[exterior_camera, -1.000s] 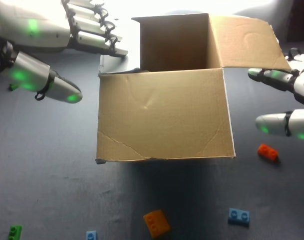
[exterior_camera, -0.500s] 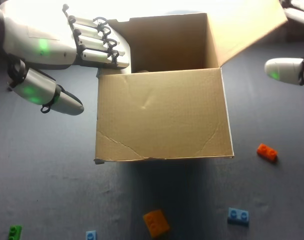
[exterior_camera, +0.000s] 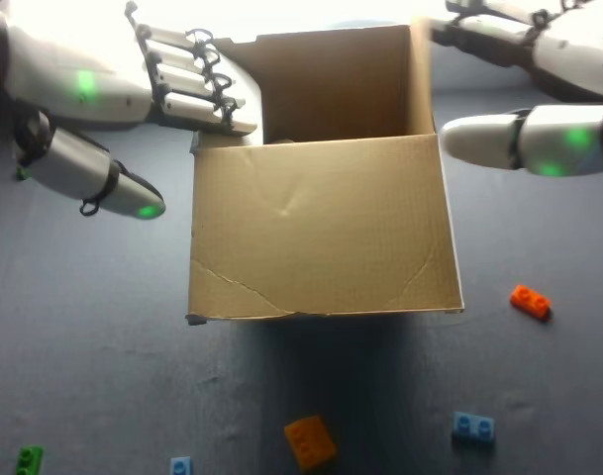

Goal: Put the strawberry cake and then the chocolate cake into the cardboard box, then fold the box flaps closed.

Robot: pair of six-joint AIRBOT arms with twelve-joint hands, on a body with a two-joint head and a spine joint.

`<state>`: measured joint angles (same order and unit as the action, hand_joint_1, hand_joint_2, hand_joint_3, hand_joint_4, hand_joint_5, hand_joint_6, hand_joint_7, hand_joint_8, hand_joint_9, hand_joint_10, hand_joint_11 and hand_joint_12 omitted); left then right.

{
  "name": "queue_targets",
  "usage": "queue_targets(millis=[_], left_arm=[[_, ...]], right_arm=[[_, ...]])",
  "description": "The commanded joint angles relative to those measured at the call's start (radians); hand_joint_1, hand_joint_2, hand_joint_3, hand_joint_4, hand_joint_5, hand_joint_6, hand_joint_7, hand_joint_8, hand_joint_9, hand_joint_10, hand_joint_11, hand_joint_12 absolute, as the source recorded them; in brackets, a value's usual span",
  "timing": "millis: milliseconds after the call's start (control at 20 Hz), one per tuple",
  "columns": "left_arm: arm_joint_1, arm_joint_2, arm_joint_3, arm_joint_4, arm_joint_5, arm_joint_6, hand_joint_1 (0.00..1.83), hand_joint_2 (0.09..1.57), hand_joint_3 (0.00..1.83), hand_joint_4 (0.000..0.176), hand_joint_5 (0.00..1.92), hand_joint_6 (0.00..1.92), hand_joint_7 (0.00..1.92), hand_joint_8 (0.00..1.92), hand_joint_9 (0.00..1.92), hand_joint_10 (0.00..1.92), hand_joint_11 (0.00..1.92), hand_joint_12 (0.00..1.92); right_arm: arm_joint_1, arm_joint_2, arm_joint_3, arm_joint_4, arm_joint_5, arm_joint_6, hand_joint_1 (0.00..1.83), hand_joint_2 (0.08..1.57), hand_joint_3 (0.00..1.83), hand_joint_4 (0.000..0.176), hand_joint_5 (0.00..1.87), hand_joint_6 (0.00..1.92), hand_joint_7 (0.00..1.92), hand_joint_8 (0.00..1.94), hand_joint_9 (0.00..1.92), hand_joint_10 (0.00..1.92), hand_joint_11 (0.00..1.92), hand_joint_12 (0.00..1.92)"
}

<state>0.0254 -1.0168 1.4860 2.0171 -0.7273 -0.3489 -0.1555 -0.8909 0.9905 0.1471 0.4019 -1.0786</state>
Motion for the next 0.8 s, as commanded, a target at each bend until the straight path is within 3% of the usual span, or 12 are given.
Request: queue_targets(millis=[0,50,150,250,300,350,550,650,750], left_arm=[[-0.026,0.011,0.009,-0.050,0.036,0.002,0.00,1.29,0.00,0.029,0.07,0.00,0.08,0.01,0.07,0.00,0.00,0.28],[-0.035,0.012,0.012,-0.050,0.035,-0.001,0.00,1.28,0.00,0.036,0.07,0.01,0.09,0.01,0.07,0.00,0.00,0.27],[-0.063,0.020,0.022,-0.050,0.035,-0.003,0.00,1.27,0.00,0.032,0.09,0.01,0.10,0.01,0.09,0.01,0.00,0.32],[-0.088,0.027,0.038,-0.050,0.033,-0.003,0.00,1.25,0.00,0.031,0.07,0.01,0.10,0.00,0.07,0.01,0.00,0.12],[-0.101,0.027,0.052,-0.050,0.032,-0.003,0.00,1.25,0.00,0.030,0.06,0.00,0.08,0.00,0.06,0.00,0.00,0.10],[-0.108,0.027,0.068,-0.049,0.032,-0.003,0.00,1.24,0.00,0.025,0.05,0.00,0.08,0.00,0.06,0.00,0.00,0.10],[-0.115,0.026,0.143,-0.014,0.017,-0.017,0.00,1.22,0.00,0.022,0.05,0.00,0.09,0.00,0.08,0.01,0.00,0.42],[-0.103,0.025,0.173,-0.007,0.000,-0.017,0.00,1.22,0.00,0.024,0.06,0.00,0.11,0.01,0.09,0.01,0.00,0.50],[-0.081,0.023,0.195,-0.007,-0.017,-0.017,0.00,1.21,0.00,0.033,0.07,0.01,0.10,0.00,0.10,0.01,0.00,0.57]], right_arm=[[0.016,0.002,0.003,0.001,0.114,-0.012,0.00,1.25,0.01,0.000,0.09,0.01,0.12,0.01,0.06,0.01,0.00,0.00],[0.017,-0.010,0.006,0.001,0.115,-0.015,0.00,1.26,0.01,0.000,0.09,0.01,0.11,0.00,0.06,0.01,0.01,0.01],[0.012,-0.037,0.017,0.029,0.116,-0.019,0.00,1.25,0.01,0.000,0.05,0.00,0.09,0.00,0.06,0.00,0.00,0.00],[0.003,-0.062,0.039,0.074,0.103,-0.024,0.00,1.26,0.01,0.000,0.10,0.02,0.13,0.01,0.10,0.02,0.04,0.02],[-0.001,-0.073,0.053,0.095,0.091,-0.024,0.00,1.27,0.00,0.000,0.11,0.01,0.14,0.00,0.12,0.02,0.01,0.24],[-0.007,-0.085,0.068,0.114,0.085,-0.024,0.00,1.26,0.00,0.000,0.11,0.00,0.15,0.00,0.11,0.01,0.00,0.28],[-0.048,-0.127,0.121,0.131,0.081,-0.025,0.00,1.24,0.00,0.000,0.11,0.00,0.15,0.00,0.12,0.01,0.00,0.15],[-0.060,-0.144,0.140,0.131,0.080,-0.025,0.00,1.24,0.00,0.000,0.13,0.00,0.17,0.00,0.13,0.00,0.00,0.29],[-0.060,-0.158,0.151,0.131,0.073,-0.033,0.00,1.26,0.00,0.000,0.12,0.00,0.13,0.00,0.07,0.00,0.00,0.14]])
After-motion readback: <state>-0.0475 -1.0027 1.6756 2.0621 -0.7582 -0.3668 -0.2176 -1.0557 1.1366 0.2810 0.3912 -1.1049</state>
